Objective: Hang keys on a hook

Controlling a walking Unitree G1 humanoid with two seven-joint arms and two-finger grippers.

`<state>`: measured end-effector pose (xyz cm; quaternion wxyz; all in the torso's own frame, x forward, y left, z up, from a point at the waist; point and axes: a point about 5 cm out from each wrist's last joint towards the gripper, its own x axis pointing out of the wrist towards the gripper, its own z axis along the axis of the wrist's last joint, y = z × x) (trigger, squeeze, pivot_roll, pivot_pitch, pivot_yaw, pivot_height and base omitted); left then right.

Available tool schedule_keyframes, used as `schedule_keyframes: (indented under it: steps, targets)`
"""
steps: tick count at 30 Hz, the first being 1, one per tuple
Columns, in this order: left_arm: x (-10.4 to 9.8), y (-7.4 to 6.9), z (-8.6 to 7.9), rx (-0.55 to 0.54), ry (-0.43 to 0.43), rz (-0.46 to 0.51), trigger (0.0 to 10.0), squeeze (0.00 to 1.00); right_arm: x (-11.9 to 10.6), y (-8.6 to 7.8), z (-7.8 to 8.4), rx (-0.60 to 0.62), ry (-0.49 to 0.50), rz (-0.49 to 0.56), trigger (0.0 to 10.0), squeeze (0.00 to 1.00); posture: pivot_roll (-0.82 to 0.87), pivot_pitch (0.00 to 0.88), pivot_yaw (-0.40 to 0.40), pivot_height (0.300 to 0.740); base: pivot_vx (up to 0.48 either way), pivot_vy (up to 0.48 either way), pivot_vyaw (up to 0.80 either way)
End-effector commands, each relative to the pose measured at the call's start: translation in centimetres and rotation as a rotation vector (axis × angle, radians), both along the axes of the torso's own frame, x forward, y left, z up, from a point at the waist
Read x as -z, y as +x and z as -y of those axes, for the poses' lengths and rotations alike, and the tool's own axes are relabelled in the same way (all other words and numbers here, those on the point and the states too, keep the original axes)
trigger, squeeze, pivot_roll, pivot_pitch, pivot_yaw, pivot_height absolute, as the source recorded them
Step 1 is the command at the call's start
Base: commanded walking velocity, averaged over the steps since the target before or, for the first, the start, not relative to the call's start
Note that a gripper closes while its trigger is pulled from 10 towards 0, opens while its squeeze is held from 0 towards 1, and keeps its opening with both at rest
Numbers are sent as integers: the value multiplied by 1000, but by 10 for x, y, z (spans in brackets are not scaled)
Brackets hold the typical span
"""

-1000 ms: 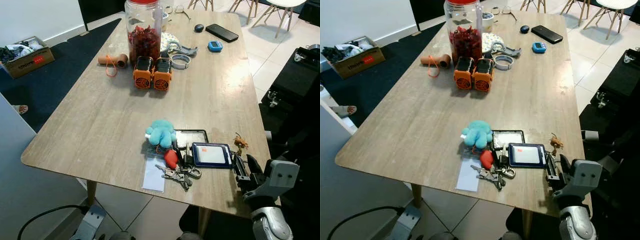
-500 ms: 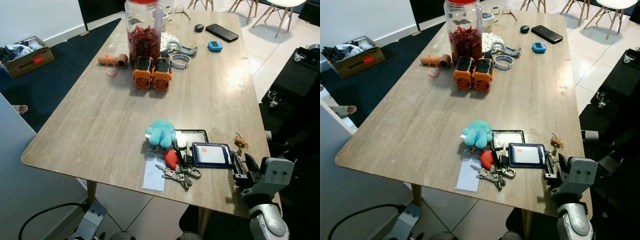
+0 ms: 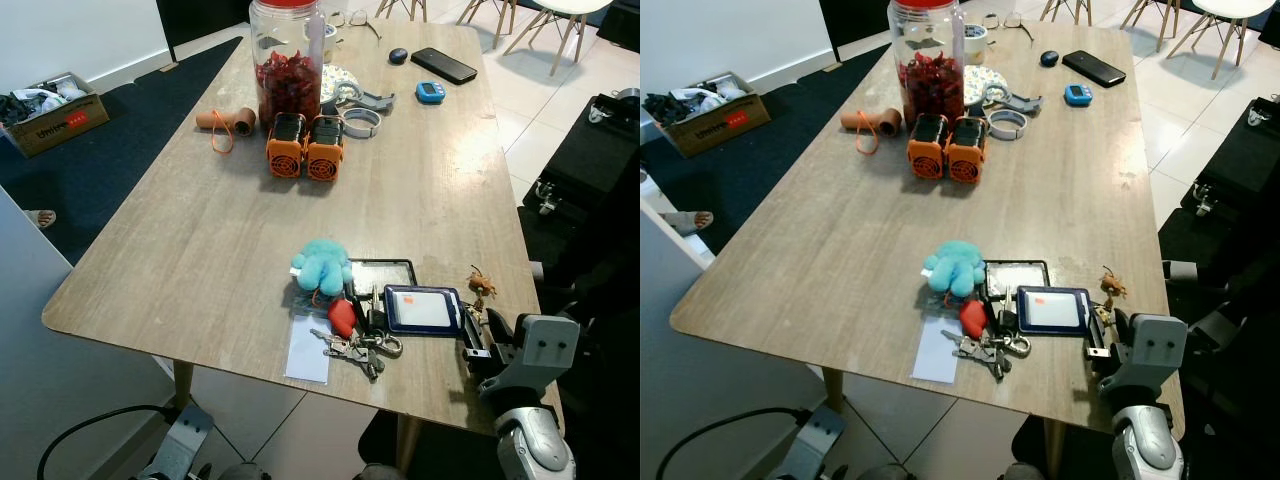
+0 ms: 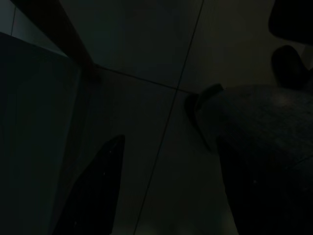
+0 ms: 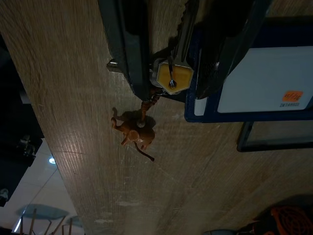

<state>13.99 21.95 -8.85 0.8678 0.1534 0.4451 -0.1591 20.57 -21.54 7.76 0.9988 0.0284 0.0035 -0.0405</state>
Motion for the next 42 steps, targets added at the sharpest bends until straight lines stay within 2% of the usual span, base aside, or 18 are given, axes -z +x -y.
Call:
schedule_keyframes:
  steps: [1, 2, 23, 24, 25, 26, 27, 34, 35, 36, 42]
  targets:
    - [3, -7, -2, -1, 10, -29, 10000, 8, 5, -3, 1, 7, 4, -22, 4039, 0, 26, 110, 0, 740, 0, 0, 0]
    - [3, -7, -2, -1, 10, -29, 10000, 8, 5, -3, 1, 8, 5, -23, 0, 0, 26, 110, 0, 740, 0, 0, 0]
    - [3, -6, -1, 2, 8, -28, 10000, 12, 4, -4, 4, 26, 11, -12, 0, 0, 27, 109, 0, 740, 0, 0, 0]
    - [3, -6, 0, 2, 9, -27, 10000, 16, 2, -3, 4, 29, 15, 4, 4588, 0, 27, 109, 0, 740, 0, 0, 0]
    - [3, -6, 0, 2, 9, -27, 10000, 16, 1, -3, 5, 31, 19, 15, 4588, 0, 27, 109, 0, 740, 0, 0, 0]
    - [3, -6, 0, 2, 9, -27, 10000, 12, 0, -4, 5, 35, 18, 21, 10000, 643, 28, 108, 0, 740, 0, 0, 0]
    - [3, -6, 0, 2, 10, -27, 10000, 8, 0, -4, 5, 37, 18, 24, 10000, 1000, 28, 108, 0, 740, 0, 0, 0]
    - [3, -5, 0, 3, 10, -27, 10000, 8, 3, -5, 5, 44, 14, 6, 10000, 1000, 27, 104, 1, 740, 0, 0, 0]
    - [3, -5, 0, 3, 10, -28, 10000, 12, 3, -6, 4, 43, 14, 4, 10000, 224, 27, 103, 1, 740, 0, 0, 0]
    - [3, -5, 0, 4, 10, -28, 10000, 8, 4, -6, 4, 42, 12, 0, 10000, 0, 27, 102, 0, 740, 0, 0, 0]
    - [3, -4, 1, 4, 11, -27, 10000, 8, 8, -10, 3, 34, 5, -14, 10000, 0, 28, 95, 2, 740, 0, 0, 0]
